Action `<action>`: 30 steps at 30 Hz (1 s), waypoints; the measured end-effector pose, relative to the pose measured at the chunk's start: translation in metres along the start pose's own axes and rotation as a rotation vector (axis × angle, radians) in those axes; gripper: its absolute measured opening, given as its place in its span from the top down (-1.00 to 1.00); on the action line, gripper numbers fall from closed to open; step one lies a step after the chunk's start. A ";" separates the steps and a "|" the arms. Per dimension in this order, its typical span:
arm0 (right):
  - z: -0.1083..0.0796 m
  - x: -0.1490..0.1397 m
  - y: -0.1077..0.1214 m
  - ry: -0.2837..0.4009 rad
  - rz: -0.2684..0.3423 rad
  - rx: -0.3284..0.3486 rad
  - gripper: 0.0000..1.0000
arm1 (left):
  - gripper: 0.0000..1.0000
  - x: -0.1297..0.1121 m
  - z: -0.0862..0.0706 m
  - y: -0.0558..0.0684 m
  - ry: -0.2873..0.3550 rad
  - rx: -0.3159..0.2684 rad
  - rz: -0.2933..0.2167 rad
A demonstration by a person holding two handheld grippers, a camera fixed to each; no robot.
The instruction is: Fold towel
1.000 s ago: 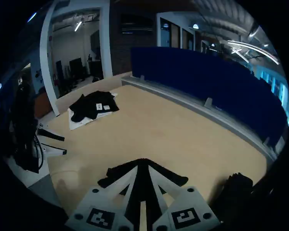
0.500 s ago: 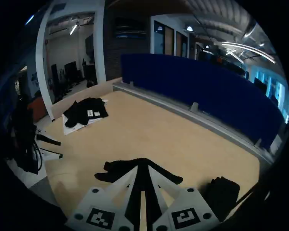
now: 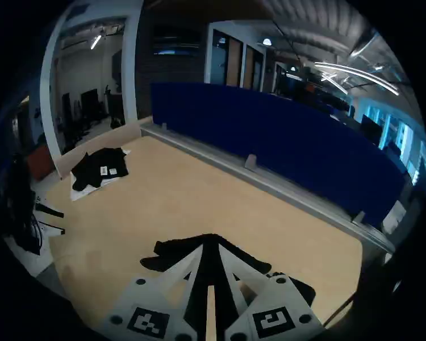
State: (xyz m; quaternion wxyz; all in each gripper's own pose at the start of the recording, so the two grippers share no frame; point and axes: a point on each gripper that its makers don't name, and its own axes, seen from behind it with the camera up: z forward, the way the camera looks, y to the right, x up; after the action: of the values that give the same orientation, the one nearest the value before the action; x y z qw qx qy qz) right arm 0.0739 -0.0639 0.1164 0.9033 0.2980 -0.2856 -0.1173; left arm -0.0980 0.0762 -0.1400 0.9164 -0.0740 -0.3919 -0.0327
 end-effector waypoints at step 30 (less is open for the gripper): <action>0.034 0.005 0.151 -0.102 -0.014 -0.117 0.92 | -0.80 -0.008 0.001 -0.004 -0.017 0.041 -0.022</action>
State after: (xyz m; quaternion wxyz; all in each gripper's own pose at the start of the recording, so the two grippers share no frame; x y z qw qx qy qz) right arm 0.0642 0.0380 0.2322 0.9025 0.2405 -0.3220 -0.1550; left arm -0.1043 0.0728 -0.1451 0.9140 -0.0511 -0.4011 -0.0341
